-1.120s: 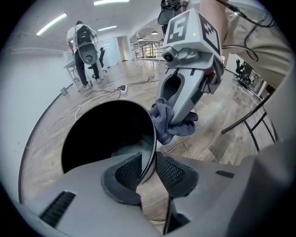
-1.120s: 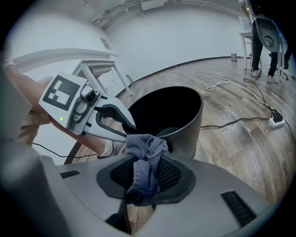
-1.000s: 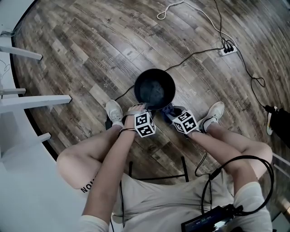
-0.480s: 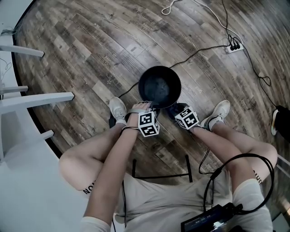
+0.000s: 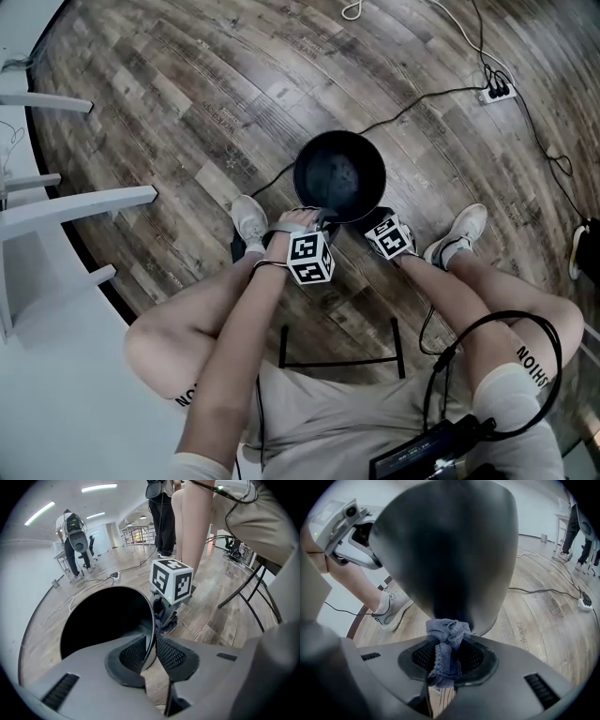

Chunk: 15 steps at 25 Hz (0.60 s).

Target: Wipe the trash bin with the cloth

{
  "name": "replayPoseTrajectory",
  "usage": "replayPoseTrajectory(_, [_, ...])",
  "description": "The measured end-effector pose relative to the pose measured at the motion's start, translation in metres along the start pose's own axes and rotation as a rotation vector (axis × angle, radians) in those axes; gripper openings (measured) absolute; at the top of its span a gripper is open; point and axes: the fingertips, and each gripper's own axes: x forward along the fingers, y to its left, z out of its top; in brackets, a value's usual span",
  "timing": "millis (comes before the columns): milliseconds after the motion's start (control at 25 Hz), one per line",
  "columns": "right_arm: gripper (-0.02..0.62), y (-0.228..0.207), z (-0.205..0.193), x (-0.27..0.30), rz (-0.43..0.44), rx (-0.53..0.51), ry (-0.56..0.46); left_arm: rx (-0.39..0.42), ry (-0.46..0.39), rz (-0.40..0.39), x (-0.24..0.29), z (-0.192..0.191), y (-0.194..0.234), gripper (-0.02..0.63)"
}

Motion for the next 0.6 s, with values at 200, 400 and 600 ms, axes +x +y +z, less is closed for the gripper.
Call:
replayPoseTrajectory(200, [0.103,-0.006,-0.013,0.024,-0.032,-0.002,0.019,-0.003,-0.021,0.008,0.000,0.000,-0.001,0.075])
replayPoseTrajectory(400, [0.103,-0.013,-0.021,0.038,-0.070,-0.013,0.062,-0.022,-0.023,0.004,-0.001,0.002,0.002,0.075])
replayPoseTrajectory(600, [0.103,-0.027,-0.034,0.049,-0.090,0.093,0.111,-0.052,-0.025,0.011,0.001,0.003,0.001,0.074])
